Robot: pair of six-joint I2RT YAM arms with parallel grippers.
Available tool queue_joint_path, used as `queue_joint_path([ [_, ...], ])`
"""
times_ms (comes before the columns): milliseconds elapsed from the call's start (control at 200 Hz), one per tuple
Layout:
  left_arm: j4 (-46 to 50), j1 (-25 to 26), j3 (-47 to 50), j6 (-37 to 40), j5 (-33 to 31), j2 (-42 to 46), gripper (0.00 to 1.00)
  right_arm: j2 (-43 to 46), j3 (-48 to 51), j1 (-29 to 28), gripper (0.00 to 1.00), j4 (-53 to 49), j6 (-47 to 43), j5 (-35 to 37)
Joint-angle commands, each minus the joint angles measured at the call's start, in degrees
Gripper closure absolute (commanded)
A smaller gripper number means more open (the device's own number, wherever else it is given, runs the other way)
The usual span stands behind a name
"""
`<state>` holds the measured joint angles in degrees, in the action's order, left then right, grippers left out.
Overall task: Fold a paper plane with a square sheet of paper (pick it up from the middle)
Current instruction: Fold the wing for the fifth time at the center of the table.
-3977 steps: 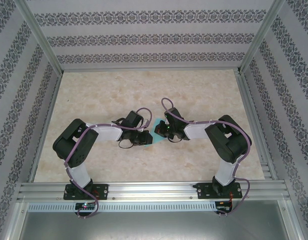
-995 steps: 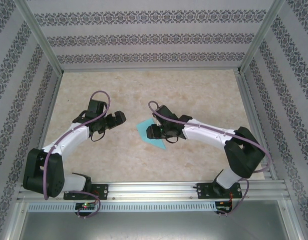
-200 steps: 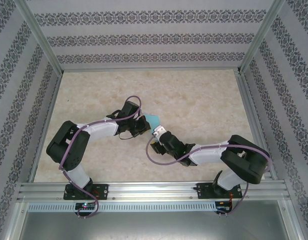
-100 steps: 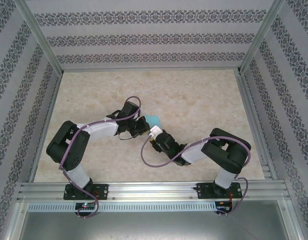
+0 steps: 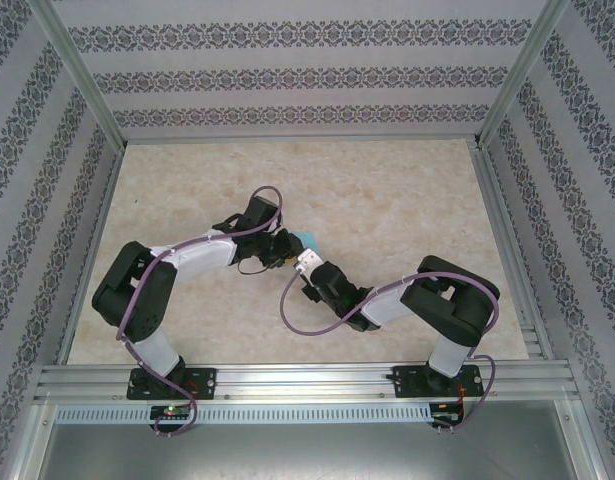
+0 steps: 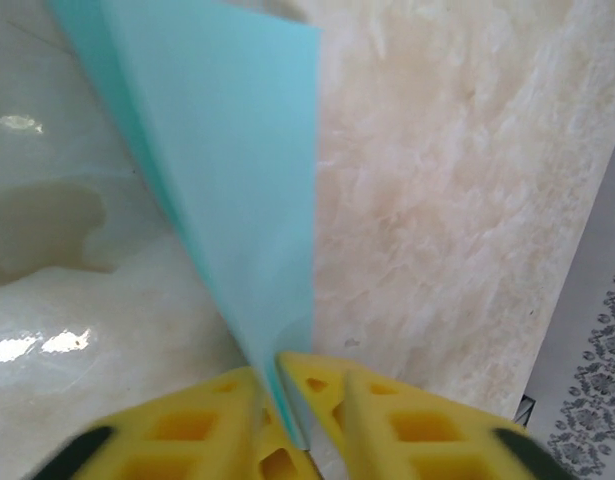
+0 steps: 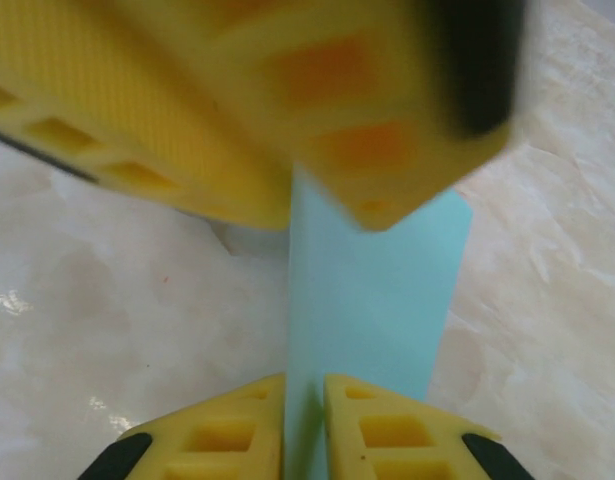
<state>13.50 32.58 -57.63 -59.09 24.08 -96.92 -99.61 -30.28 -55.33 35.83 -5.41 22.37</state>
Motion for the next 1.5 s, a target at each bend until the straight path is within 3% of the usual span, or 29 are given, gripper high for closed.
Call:
queue_joint_path([
  [0,4.6,-2.4,-2.0,2.7,-1.6,3.4,0.62,0.4,0.2,0.8,0.87,2.2,2.5,-3.3],
  [280,7.7,-8.3,-0.3,6.8,-4.0,10.2,0.34,2.4,2.5,4.5,0.94,3.9,11.6,-13.4],
  [390,6.3,-8.7,2.0,8.3,-4.9,12.9,0.30,2.5,3.9,6.0,0.96,6.7,16.9,-17.6],
  [654,-5.5,-8.3,11.6,8.7,-0.2,16.2,0.27,0.6,4.8,7.7,0.99,11.2,26.4,-24.6],
  [914,-12.9,-6.1,17.7,9.5,0.8,16.6,0.28,-0.1,2.7,9.0,1.00,9.4,31.8,-29.3],
  [1294,-19.1,-4.7,20.0,9.4,2.1,13.6,0.36,-3.7,-1.9,12.5,1.00,5.0,42.1,-39.8],
  [1494,-20.9,-4.1,20.2,9.3,2.5,11.5,0.38,-3.8,-3.1,13.3,1.00,2.6,45.5,-40.5],
])
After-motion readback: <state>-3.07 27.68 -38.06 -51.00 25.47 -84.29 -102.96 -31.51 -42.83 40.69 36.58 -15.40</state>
